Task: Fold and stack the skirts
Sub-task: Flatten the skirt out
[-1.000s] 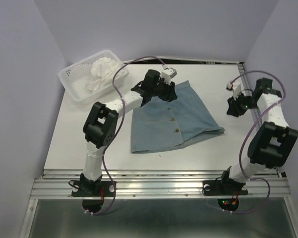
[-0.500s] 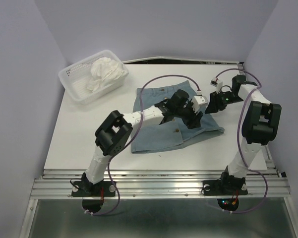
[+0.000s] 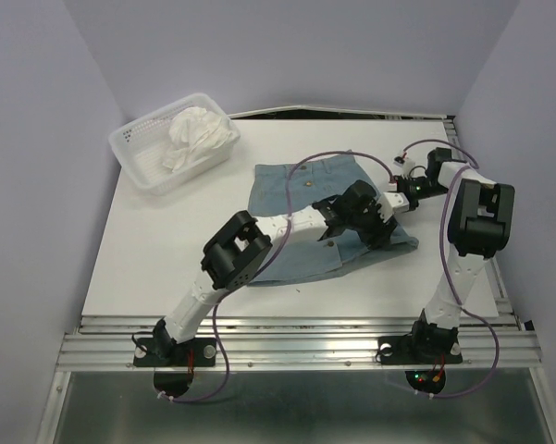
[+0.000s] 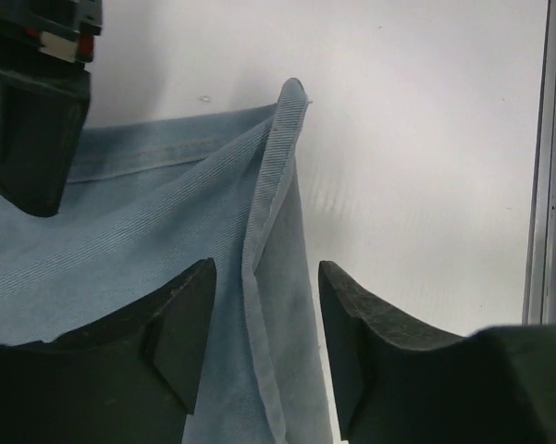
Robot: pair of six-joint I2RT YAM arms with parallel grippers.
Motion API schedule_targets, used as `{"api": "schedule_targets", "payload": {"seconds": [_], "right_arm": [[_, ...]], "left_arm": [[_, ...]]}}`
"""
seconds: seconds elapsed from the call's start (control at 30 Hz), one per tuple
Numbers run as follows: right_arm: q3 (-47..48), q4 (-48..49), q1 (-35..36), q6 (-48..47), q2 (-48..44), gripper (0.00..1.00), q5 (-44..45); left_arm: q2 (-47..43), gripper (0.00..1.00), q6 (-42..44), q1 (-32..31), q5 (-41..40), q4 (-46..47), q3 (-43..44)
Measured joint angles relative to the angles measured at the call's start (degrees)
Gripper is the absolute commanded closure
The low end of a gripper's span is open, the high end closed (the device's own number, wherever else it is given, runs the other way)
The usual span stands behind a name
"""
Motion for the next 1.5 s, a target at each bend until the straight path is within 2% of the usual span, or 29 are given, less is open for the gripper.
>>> {"api": "schedule_targets", "payload": {"seconds": [0.07, 0.27, 0.37, 0.4, 0.43, 0.47, 0.5, 0.57, 0.6, 0.63, 0.7, 0.77, 0.97, 1.1, 1.3, 1.43, 1.5], "right_arm": [[0.02, 0.26, 0.00, 1.07, 0.02, 0.57, 0.07], [0.04, 0.66, 0.00, 2.75, 0.02, 0.57, 1.11], [0.07, 0.72, 0.00, 3.26, 0.04, 0.57, 1.62], [0.13, 0.74, 0.00, 3.50, 0.09, 0.57, 1.68], [0.22, 0.76, 0.00, 3.63, 0.13, 0.57, 1.75], [0.24, 0.79, 0.00, 3.67, 0.17, 0.57, 1.75], [0.28, 0.81, 0.00, 3.74, 0.17, 0.55, 1.75], [0.37, 0.79, 0.00, 3.69, 0.17, 0.52, 1.73], [0.46, 0.70, 0.00, 3.45, 0.17, 0.50, 1.73], [0.52, 0.55, 0.02, 3.13, 0.02, 0.45, 1.73], [0.52, -0.13, 0.09, 1.84, -0.98, 0.38, 2.10], [0.52, -0.87, 0.07, -0.17, -3.13, 0.37, 3.82], [0.57, -7.87, -1.68, -10.29, -13.79, 0.41, 9.94], [-0.09, -14.80, -5.79, -21.16, -19.47, 0.47, 12.90], [-18.56, -12.17, -7.72, -36.41, -28.48, 0.47, 15.54], [-28.35, -9.29, -9.31, -49.05, -32.28, 0.45, 12.39], [-29.73, -8.55, -11.21, -54.38, -32.35, 0.44, 10.34]], "left_arm": [[1.20, 0.56, 0.04, -0.72, 0.11, -0.22, 0.96], [5.25, 0.75, 1.44, -3.50, 0.61, -2.91, 3.85], [6.05, 0.80, 2.32, -4.72, 0.70, -5.31, 3.85], [6.10, 0.78, 2.62, -4.98, 0.83, -6.19, 3.85], [6.10, 0.71, 2.86, -5.20, 0.94, -6.73, 3.80], [6.10, 0.71, 3.21, -5.44, 1.14, -7.06, 3.69], [5.70, 0.55, 3.63, -5.57, 0.98, -7.06, 3.17], [4.48, 0.42, 4.74, -5.62, 0.42, -7.87, 1.31], [2.10, 0.36, 5.57, -5.64, -0.68, -7.43, -2.34], [-0.26, 0.35, 6.36, -5.62, -1.90, -7.10, -5.33], [-7.34, 0.35, 10.14, -5.55, -5.33, -8.09, -13.11], [-13.88, 0.37, 13.77, -5.31, -7.50, -10.01, -17.62], [-28.26, 0.38, 23.56, -4.26, -11.93, -13.42, -20.35], [-28.04, 0.35, 26.73, -4.37, -13.16, -13.57, -20.76], [-22.77, 0.30, 31.19, -4.35, -13.07, -14.23, -24.22], [-21.88, 0.30, 34.36, -4.35, -11.96, -14.80, -26.23], [-21.88, 0.31, 35.12, -4.35, -11.52, -14.73, -26.36]]}}
